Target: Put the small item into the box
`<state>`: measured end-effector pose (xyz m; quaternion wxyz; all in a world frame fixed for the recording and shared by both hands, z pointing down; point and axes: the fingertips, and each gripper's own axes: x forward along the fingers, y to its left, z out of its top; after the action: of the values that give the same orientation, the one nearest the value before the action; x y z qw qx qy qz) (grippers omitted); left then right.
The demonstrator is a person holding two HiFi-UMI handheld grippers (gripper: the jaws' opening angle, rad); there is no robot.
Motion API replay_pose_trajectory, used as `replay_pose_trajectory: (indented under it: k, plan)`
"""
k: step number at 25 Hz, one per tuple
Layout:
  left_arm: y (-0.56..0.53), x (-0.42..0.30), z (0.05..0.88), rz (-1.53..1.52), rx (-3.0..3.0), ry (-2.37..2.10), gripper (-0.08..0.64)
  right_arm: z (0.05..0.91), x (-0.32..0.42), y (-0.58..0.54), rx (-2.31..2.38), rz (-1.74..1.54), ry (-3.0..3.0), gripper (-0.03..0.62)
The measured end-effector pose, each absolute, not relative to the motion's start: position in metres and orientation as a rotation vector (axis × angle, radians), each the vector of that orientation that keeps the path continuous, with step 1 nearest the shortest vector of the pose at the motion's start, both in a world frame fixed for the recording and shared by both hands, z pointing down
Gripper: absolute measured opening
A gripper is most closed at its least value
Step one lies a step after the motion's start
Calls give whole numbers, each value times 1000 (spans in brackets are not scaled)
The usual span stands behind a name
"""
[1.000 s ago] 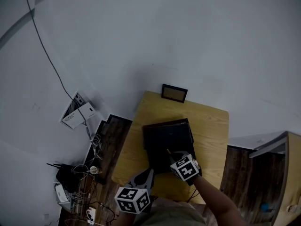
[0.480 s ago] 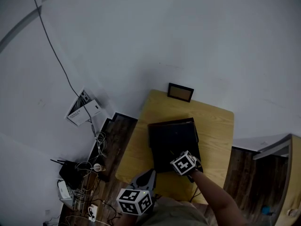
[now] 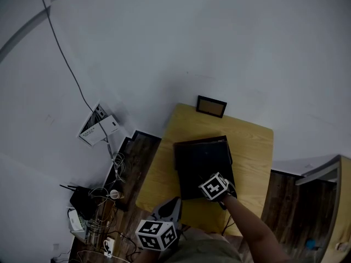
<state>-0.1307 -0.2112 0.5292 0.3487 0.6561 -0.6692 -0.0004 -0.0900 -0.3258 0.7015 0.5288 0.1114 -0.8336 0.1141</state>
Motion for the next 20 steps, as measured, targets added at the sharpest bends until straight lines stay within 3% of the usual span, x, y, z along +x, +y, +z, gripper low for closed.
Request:
replay_pose_trajectory:
  k: [3,6,14,20]
  plan:
    - [-212,-128,528,1,1717,-1723,5,696,-92,-329,311,288,-2027,103]
    - [-211,-125,527,4,1736,-1708,5,684,-89,-334,397,314,-2080,107]
    - [-206,-117,524,15,1807,-1652,5,623,-83,-326,583,368,-2278,106]
    - [-200,-112,516,9,1875,-1616,5,575,-63,-303,767,446,-2401,50]
